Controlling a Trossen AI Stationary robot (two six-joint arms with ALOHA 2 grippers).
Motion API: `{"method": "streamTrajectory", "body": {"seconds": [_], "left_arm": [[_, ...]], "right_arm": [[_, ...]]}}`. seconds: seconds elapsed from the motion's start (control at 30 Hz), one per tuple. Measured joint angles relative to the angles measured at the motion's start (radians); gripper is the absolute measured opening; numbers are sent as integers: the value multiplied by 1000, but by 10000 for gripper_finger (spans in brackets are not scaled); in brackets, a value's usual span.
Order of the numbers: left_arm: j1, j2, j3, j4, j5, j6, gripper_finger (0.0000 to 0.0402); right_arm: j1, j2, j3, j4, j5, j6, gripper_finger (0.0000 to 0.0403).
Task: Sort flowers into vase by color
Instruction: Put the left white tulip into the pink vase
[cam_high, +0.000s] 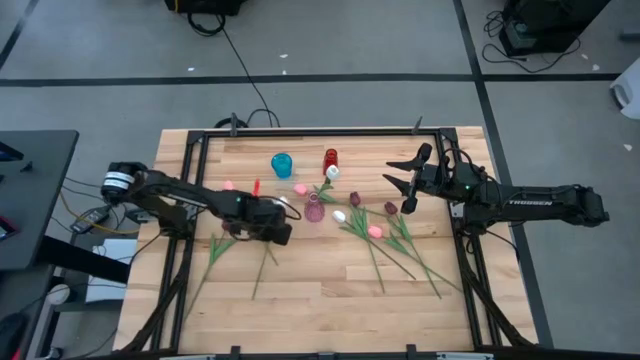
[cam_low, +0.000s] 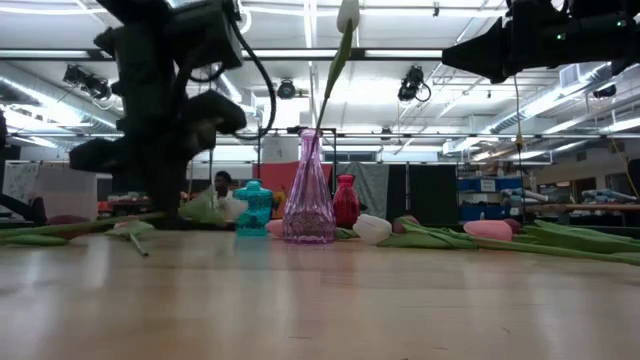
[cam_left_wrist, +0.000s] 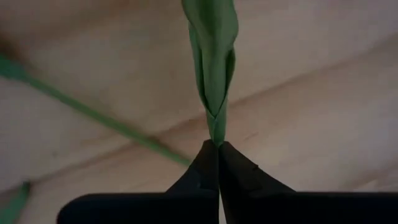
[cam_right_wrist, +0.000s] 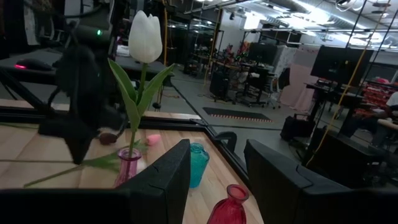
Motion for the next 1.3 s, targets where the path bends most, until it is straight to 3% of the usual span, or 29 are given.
{"method": "streamTrajectory", "body": {"seconds": [0.33, 0.43, 0.57, 0.7, 0.87, 1.13, 1.3], "left_arm": [[4, -194, 1, 6, -255, 188, 2], [4, -231, 1, 117, -332, 276, 2], [4, -278, 3, 337, -436, 508, 3], [4, -298, 3, 559, -472, 801, 3], [14, -334, 3, 736, -518, 1034, 3], [84, -372, 4, 837, -527, 1190, 3], [120, -353, 3, 904, -452, 1201, 3]], "right_arm": [[0, 0, 0, 0, 2, 0, 165], [0, 0, 0, 0, 2, 0, 165], [0, 1, 0, 0, 2, 0, 165], [0, 1, 0, 0, 2, 0, 165], [0, 1, 0, 0, 2, -3, 165], [0, 1, 0, 9, 2, 3, 165], [0, 1, 0, 9, 2, 4, 165]]}}
